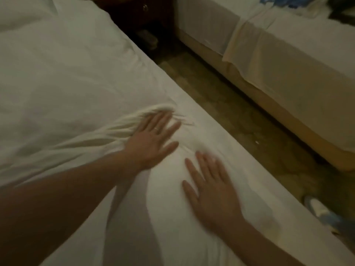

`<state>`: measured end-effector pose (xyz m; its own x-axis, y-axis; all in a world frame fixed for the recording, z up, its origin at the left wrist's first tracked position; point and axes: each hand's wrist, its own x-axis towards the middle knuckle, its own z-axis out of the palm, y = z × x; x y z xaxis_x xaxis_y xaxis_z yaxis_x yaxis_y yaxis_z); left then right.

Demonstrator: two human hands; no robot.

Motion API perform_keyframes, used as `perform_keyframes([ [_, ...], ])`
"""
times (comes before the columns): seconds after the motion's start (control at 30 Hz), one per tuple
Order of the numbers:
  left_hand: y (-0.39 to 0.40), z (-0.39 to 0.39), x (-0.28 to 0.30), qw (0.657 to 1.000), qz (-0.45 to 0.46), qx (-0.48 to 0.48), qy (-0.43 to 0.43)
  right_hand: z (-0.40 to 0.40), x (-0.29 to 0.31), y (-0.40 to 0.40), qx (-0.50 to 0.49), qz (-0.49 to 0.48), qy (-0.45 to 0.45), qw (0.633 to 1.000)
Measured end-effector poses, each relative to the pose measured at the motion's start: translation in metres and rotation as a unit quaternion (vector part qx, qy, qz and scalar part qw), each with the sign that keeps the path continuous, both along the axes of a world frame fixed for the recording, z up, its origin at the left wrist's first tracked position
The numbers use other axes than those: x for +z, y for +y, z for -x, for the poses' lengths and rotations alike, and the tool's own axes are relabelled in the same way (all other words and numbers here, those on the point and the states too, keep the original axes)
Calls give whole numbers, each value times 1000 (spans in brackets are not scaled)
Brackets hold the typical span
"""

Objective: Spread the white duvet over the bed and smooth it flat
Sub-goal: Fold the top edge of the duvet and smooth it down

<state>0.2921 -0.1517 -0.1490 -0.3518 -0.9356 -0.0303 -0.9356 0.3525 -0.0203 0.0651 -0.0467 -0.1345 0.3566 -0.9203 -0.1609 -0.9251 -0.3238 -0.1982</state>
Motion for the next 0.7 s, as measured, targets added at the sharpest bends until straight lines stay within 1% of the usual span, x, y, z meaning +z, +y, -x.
perform_keyframes([
  [0.07,-15,2,-16,997,-28,73,-23,33,-20,-12,-102,-39,19,994],
  [0.13,-24,14,-22,992,-70,105,-6,51,-31,-13,-151,-87,55,983],
  [0.23,-26,23,-5,981,-142,125,30,47,-31,-13,-160,-140,57,975],
  [0.3,-13,23,16,976,-151,144,56,44,-17,-15,-174,-177,66,966],
  [0.33,1,27,26,975,-145,154,69,40,-8,-14,-182,-181,71,964],
  [0.37,18,34,37,977,-126,150,88,31,4,-10,-187,-163,77,966],
  [0.4,34,41,46,980,-99,138,107,14,16,-5,-175,-106,62,977],
  [0.43,50,46,54,982,-67,129,121,-11,29,2,-135,-33,17,990],
  [0.47,64,45,59,983,-39,132,119,-39,38,11,-79,24,-40,996],
  [0.5,78,34,58,982,-6,158,103,-66,42,17,-21,50,-88,995],
  [0.53,94,15,52,974,17,207,86,-88,39,20,32,58,-110,992],
  [0.57,114,-10,42,961,26,266,67,-102,28,20,75,47,-100,991],
  [0.6,136,-37,32,949,19,313,40,-107,13,16,102,39,-66,992],
  [0.63,154,-61,23,946,9,325,18,-106,0,8,111,25,-21,993],
  [0.67,167,-80,17,948,-30,318,0,-104,-11,0,113,11,20,993],
  [0.7,175,-94,18,948,-74,310,3,-103,-16,-5,117,6,52,992],
])
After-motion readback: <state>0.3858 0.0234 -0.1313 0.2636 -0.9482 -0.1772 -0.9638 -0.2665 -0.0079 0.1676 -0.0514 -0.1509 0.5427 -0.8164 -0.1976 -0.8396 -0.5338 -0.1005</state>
